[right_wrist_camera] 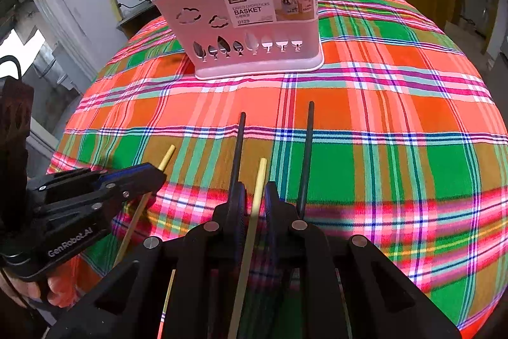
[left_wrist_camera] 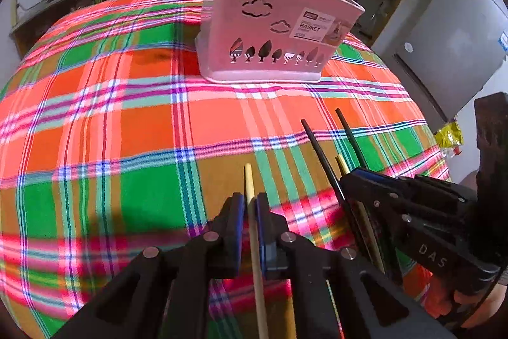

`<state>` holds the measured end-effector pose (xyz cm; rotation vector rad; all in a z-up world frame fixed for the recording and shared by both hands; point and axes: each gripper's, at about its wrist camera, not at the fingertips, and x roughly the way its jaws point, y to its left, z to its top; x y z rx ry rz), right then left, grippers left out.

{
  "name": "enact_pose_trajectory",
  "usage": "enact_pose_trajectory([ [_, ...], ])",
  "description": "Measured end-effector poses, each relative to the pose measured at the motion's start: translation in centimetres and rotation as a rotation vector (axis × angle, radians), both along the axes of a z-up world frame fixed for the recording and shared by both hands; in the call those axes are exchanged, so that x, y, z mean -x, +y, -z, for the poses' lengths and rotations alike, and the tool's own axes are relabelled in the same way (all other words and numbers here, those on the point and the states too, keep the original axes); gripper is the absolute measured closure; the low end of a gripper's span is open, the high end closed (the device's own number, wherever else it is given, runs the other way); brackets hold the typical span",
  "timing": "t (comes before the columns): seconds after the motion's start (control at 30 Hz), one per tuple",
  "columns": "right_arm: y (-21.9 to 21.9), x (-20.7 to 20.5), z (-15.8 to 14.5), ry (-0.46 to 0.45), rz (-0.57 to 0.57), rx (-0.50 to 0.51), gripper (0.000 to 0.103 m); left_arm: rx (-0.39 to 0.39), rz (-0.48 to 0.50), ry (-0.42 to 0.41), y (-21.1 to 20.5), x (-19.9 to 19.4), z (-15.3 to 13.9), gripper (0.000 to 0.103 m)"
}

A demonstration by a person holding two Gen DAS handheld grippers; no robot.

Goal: Organize utensils
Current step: 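Close the left gripper on a wooden chopstick while the right gripper grasps another, then carry both wooden chopsticks over the pink basket and open both grippers to release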

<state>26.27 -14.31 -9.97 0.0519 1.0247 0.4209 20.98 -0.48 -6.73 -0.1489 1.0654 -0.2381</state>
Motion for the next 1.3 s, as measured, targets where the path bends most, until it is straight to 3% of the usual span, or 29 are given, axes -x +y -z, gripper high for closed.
enact_pose_trajectory([
  [0.27,0.3,-0.8,-0.1,0.016,-0.003,0.015,0.092,-0.069,0.046,0.012,-1.1,-1.2,-0.1,0.096],
  [0.37,0.5,-1.1,0.0,0.017,0.000,0.023,0.097,-0.067,0.050,0.013,-1.1,-1.4,-0.3,0.096],
  [0.6,0.2,-1.0,-0.8,0.002,-0.003,0.006,0.098,-0.041,0.030,0.002,-0.8,-1.3,-1.0,0.098],
  [0.83,-0.9,-0.2,-5.0,-0.078,0.006,-0.046,0.098,-0.003,0.021,-0.104,0.6,-0.1,-6.4,0.098],
  [1.07,-2.0,1.1,-11.0,-0.209,0.011,-0.083,0.098,0.030,0.026,-0.220,1.1,0.9,-12.8,0.098],
  [1.3,-2.9,2.2,-14.9,-0.307,0.028,-0.109,0.098,0.029,0.040,-0.289,0.8,2.1,-16.6,0.098],
])
